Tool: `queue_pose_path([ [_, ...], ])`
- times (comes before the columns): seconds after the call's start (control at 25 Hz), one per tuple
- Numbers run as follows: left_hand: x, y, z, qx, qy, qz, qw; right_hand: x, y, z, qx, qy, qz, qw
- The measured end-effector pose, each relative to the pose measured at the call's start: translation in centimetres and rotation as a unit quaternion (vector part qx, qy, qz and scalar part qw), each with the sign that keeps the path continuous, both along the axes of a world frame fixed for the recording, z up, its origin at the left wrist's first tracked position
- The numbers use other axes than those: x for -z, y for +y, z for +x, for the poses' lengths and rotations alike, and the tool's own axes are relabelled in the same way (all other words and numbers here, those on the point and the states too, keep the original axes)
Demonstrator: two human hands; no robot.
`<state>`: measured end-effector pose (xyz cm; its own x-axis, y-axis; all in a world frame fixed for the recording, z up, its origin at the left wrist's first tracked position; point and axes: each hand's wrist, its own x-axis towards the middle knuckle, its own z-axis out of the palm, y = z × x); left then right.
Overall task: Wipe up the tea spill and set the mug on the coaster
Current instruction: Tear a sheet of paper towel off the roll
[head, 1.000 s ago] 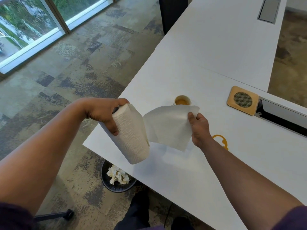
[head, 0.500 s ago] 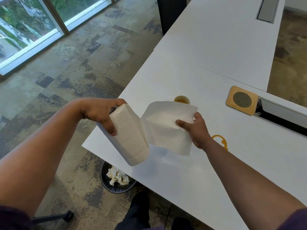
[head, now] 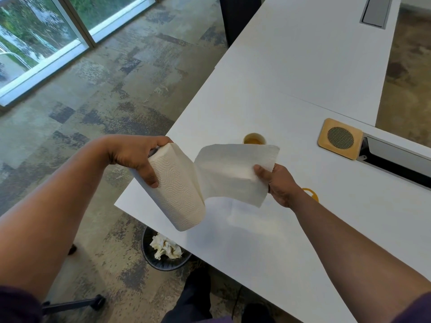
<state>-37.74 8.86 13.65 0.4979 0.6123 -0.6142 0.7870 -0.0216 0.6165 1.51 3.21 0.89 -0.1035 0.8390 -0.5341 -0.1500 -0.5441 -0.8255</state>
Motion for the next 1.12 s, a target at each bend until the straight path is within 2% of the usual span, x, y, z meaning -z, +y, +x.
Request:
queue_pose_path([
  [0.2, 0.3, 0.3, -0.3, 0.001, -0.014, -0.018, 1.000, -0.3, 0.8, -0.3, 0.043, -0.114, 0.069, 0.990],
  [0.52, 0.2, 0.7, -1.2, -0.015, -0.044, -0.020, 0.999, 0.7, 0.6, 0.6, 0.079, -0.137, 0.080, 0.984],
  [0.6, 0.0, 0.8, -1.2, -0.020, -0.050, -0.020, 0.998, 0.7, 0.3, 0.5, 0.076, -0.124, 0.085, 0.986],
  [0.68, -0.2, 0.8, -1.1, -0.022, -0.056, -0.016, 0.998, 0.6, -0.1, 0.6, 0.050, -0.074, 0.071, 0.993],
  [0.76, -0.3, 0.8, -1.0, -0.026, -0.065, -0.012, 0.997, 0.8, -0.5, 1.0, -0.004, 0.002, 0.012, 1.000],
  [0.88, -0.4, 0.8, -1.2, -0.036, -0.071, -0.012, 0.997, 1.5, -1.2, 1.9, -0.083, 0.102, -0.078, 0.988],
  [1.12, -0.4, 1.0, -1.4, -0.043, -0.069, -0.018, 0.997, 2.6, -1.8, 2.3, -0.018, 0.067, -0.101, 0.992],
])
